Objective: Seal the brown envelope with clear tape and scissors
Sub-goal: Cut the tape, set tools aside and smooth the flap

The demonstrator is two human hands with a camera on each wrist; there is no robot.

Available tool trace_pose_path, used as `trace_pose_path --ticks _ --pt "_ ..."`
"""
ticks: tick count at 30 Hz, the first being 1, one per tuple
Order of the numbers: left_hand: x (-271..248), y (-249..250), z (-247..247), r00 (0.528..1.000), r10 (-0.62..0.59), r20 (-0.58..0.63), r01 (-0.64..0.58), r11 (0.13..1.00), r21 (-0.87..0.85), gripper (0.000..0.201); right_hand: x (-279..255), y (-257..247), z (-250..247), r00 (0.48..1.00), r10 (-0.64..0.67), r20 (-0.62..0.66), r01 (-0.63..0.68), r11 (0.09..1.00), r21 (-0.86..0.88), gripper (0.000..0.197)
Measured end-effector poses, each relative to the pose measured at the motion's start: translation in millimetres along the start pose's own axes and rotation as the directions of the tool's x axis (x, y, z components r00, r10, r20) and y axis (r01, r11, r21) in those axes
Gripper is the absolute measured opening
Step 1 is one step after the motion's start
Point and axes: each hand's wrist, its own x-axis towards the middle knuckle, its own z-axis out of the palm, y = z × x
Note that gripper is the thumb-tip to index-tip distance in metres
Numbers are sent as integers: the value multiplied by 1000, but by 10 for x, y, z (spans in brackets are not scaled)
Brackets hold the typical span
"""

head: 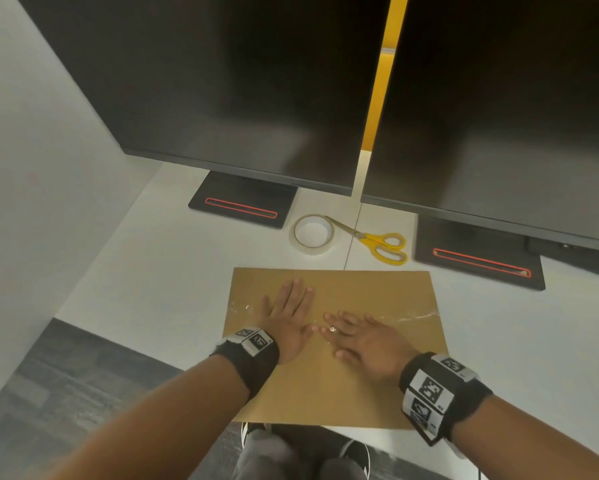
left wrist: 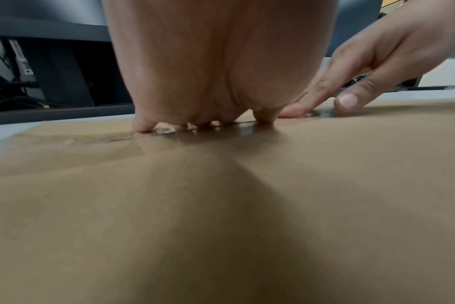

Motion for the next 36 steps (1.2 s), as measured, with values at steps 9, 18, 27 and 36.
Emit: trace_pose_path --ticks 9,18,27,36 --pt "-17 -221 -71 999 -48 -14 48 999 -18 67 -20 -62 15 999 54 3 -54 998 34 52" --pt "8 -346 -112 999 -47 -18 47 999 3 66 -34 -87 65 995 89 -34 -85 992 97 53" --pt "74 -414 -162 1000 -15 6 14 1000 26 63 -59 -118 4 982 159 -97 -133 963 236 50" --pt "128 -461 -236 999 28 18 -28 999 28 64 -98 -177 -3 963 218 -159 -166 943 289 49"
